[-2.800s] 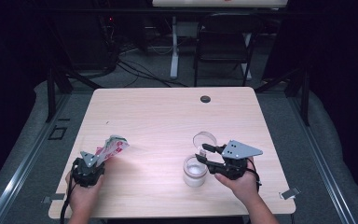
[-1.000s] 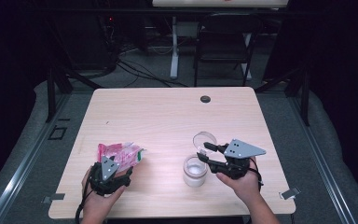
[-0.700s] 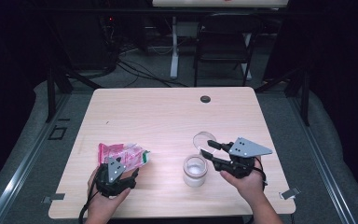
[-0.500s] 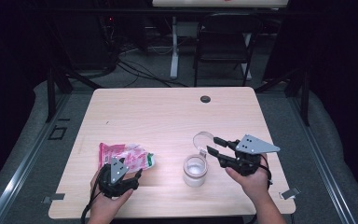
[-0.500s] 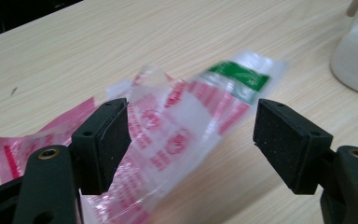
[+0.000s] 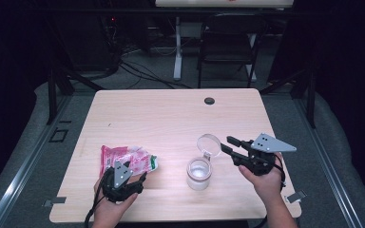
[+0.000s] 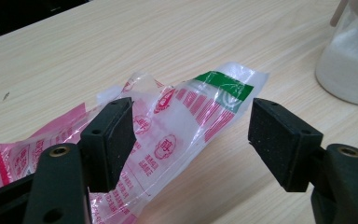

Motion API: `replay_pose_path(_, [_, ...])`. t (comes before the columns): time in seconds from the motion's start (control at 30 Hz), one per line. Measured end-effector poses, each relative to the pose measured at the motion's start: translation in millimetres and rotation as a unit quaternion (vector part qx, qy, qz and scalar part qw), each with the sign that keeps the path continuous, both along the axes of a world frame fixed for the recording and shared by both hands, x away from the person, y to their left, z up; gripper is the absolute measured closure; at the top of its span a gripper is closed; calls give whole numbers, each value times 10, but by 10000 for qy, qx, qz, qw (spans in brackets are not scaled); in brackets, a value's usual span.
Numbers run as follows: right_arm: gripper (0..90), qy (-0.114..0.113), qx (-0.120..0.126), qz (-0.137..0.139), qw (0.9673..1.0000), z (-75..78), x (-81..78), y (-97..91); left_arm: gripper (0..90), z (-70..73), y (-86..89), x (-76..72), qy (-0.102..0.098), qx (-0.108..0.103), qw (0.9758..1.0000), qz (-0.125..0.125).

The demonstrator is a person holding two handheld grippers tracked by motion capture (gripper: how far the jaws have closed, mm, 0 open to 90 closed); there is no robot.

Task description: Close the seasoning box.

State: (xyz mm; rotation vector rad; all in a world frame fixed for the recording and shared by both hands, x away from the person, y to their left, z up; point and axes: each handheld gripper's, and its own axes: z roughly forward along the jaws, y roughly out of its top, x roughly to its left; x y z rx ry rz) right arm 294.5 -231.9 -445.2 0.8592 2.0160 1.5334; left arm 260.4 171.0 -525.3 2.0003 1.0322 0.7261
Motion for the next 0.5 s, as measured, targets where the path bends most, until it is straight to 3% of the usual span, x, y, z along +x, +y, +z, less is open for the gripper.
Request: replay_pose_path(0.5, [662,215,68,-96,9997,-60,70,-73,389,0,49,6,-32,-67,10000,36])
